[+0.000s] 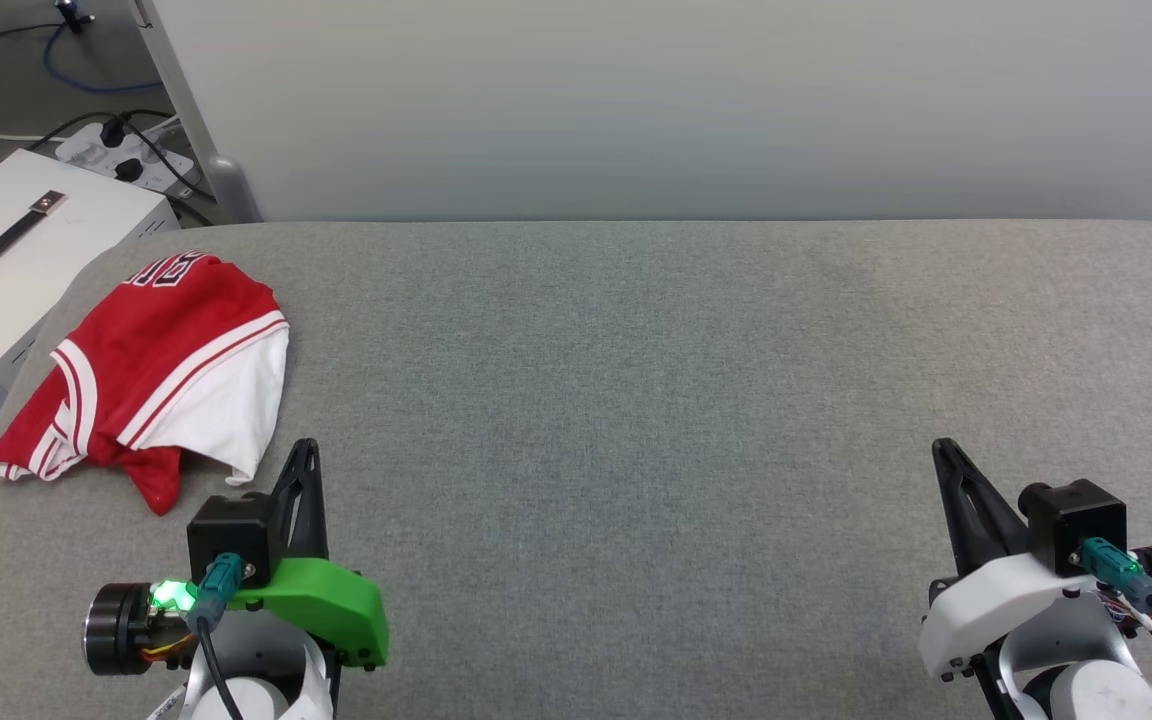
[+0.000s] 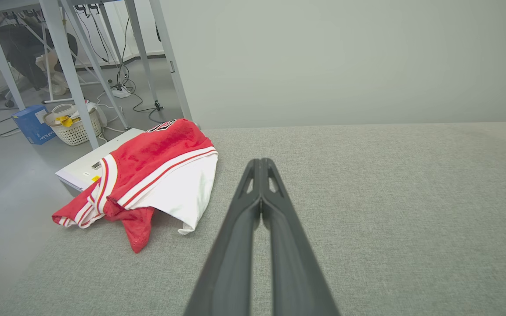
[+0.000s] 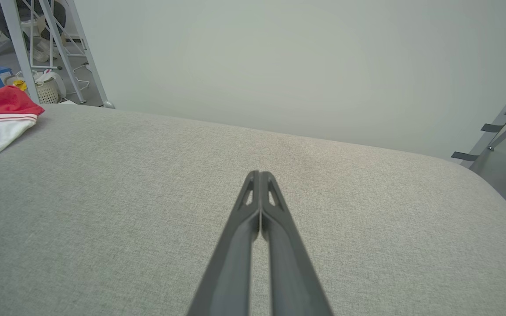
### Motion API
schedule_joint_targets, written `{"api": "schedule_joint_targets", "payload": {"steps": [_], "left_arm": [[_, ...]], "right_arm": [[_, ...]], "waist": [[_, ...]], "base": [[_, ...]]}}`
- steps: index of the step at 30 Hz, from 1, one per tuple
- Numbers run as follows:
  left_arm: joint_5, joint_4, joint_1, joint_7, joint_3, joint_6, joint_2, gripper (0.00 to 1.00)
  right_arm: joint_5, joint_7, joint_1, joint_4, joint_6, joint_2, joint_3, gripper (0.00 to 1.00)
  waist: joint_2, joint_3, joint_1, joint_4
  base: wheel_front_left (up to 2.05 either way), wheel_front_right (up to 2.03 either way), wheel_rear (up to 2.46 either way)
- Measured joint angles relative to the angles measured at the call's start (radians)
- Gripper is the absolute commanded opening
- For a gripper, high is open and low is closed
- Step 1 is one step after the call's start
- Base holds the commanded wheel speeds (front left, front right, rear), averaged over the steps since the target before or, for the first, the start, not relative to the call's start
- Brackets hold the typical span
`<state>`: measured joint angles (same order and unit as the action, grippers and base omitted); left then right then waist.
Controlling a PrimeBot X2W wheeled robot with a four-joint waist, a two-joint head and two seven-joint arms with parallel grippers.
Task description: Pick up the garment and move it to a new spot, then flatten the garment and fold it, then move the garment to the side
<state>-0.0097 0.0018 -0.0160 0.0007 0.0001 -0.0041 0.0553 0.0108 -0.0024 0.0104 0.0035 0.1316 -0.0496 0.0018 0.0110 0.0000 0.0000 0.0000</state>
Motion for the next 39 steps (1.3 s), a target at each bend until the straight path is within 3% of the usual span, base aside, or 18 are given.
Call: {"api": "schedule_joint_targets", "payload": {"steps": [22, 23, 39], "left_arm": [[0.000, 0.000, 0.000, 0.000, 0.000, 0.000, 0.000, 0.00], [0.000, 0.000, 0.000, 0.000, 0.000, 0.000, 0.000, 1.00], [-0.018, 0.015, 0.000, -0.018, -0.001, 0.000, 0.000, 1.00]], "right_arm": [[0.000, 0.000, 0.000, 0.000, 0.000, 0.000, 0.000, 0.00], [0.000, 0.000, 0.000, 0.000, 0.000, 0.000, 0.000, 1.00], [0.019, -0.016, 0.000, 0.005, 0.000, 0.001, -0.014, 1.00]], "waist": [[0.0000, 0.000, 0.0000, 0.000], [0.0000, 0.000, 0.0000, 0.000], [-0.0001, 0.003, 0.0000, 0.000]], "base": [[0.00, 0.00, 0.00], [0.00, 0.00, 0.00], [0.00, 0.00, 0.00]]}}
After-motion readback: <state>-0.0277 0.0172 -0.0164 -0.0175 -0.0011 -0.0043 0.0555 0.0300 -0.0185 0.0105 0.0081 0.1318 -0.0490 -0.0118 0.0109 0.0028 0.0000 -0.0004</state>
